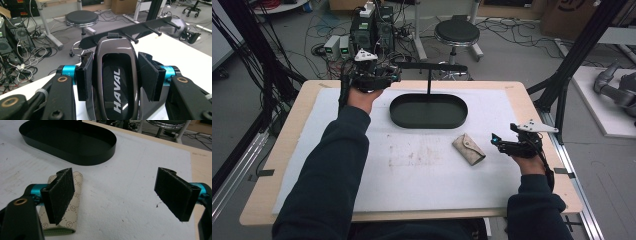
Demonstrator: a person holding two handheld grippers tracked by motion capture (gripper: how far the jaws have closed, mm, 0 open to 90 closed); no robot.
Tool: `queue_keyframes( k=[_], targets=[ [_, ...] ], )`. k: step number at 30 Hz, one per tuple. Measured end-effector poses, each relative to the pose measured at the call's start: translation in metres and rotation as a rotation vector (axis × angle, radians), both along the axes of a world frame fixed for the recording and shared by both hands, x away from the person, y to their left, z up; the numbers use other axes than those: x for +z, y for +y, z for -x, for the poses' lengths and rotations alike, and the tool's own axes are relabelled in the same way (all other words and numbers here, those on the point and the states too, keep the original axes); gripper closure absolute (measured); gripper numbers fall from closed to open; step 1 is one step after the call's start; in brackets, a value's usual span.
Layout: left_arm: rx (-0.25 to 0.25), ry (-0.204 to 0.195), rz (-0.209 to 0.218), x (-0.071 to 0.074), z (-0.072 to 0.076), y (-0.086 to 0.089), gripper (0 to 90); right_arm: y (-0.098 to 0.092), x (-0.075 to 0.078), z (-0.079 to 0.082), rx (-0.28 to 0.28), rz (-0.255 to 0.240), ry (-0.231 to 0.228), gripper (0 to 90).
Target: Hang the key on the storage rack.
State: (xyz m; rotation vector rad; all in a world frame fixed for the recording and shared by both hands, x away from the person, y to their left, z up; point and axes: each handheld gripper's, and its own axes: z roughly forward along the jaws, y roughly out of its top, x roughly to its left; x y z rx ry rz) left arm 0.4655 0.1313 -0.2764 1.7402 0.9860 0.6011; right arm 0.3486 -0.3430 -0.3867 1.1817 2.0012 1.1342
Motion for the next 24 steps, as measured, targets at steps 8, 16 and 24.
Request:
queue_keyframes(
  k=[8, 16, 24],
  targets=[
    [0.002, 0.004, 0.04, 0.003, -0.013, -0.003, 48.5, -0.004, -0.002, 0.001, -0.007, -0.005, 0.008, 16.8],
    [0.01, 0.01, 0.077, 0.004, -0.022, -0.005, 48.5, -0.006, -0.002, 0.003, -0.012, -0.007, 0.008, 16.8],
    [0.057, 0.01, 0.115, -0.002, -0.029, 0.0, 48.5, -0.009, -0.001, 0.005, -0.017, -0.01, 0.006, 16.7]
  ],
)
